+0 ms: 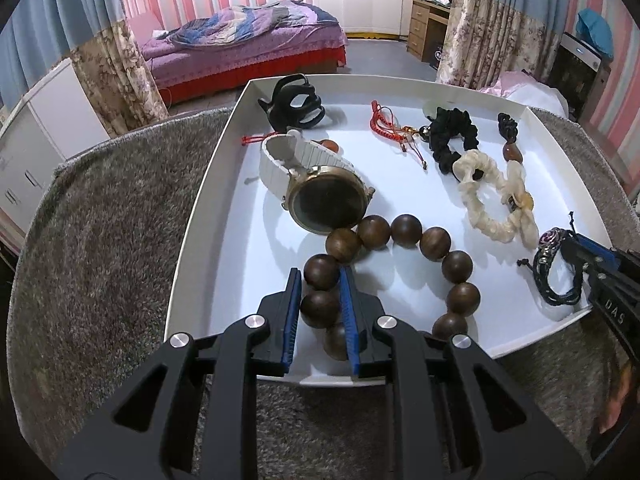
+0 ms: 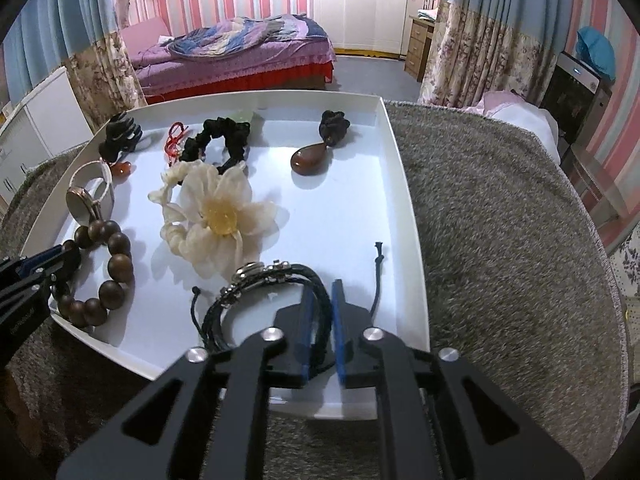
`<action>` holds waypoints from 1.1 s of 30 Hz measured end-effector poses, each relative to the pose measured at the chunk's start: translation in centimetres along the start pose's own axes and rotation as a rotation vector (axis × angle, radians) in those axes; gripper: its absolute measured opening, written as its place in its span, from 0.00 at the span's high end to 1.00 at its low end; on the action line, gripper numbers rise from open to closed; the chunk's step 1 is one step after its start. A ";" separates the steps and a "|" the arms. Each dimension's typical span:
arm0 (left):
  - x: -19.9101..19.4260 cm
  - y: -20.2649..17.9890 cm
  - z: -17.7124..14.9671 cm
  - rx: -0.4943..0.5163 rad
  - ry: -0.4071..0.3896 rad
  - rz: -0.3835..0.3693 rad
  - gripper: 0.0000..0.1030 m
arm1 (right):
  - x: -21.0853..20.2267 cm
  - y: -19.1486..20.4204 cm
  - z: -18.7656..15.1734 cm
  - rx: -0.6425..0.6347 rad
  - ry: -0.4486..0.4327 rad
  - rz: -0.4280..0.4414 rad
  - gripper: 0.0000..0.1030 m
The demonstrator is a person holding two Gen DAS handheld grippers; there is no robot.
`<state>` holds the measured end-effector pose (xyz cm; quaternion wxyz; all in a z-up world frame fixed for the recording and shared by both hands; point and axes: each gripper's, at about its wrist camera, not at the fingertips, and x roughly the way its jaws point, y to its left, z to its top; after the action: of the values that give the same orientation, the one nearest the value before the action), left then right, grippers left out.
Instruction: Organize jewelry
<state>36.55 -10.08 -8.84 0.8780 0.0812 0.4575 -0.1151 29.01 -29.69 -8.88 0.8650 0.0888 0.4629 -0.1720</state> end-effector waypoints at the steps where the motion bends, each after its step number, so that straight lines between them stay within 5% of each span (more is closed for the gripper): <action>1: -0.2 -0.1 0.1 -0.003 -0.001 -0.003 0.81 | -0.5 -0.1 0.0 0.002 -0.022 0.006 0.51; 6: -2.8 -0.4 -0.4 -0.012 -0.023 -0.044 0.71 | -2.6 -0.1 0.4 -0.009 -0.064 0.018 0.48; 11: -7.4 -0.5 -0.6 -0.006 -0.137 0.001 0.20 | -5.8 -0.2 0.6 -0.014 -0.138 0.029 0.23; 14: -9.9 -0.1 -1.1 -0.008 -0.202 0.023 0.07 | -7.1 -0.1 0.2 -0.024 -0.160 0.035 0.15; 20: -12.7 0.8 -2.7 -0.001 -0.258 0.080 0.03 | -8.8 0.1 -1.3 -0.032 -0.178 0.028 0.02; 28: -14.6 2.3 -5.9 -0.059 -0.231 0.087 0.03 | -11.4 -0.1 -3.9 -0.019 -0.219 0.041 0.02; 33: -17.1 1.7 -8.6 -0.048 -0.281 0.133 0.03 | -14.2 0.0 -6.1 -0.027 -0.237 0.044 0.02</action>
<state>20.83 -4.11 0.40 0.9408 0.0733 0.3262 -0.0559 17.04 -24.74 -0.46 0.9183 0.0661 0.3577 -0.1560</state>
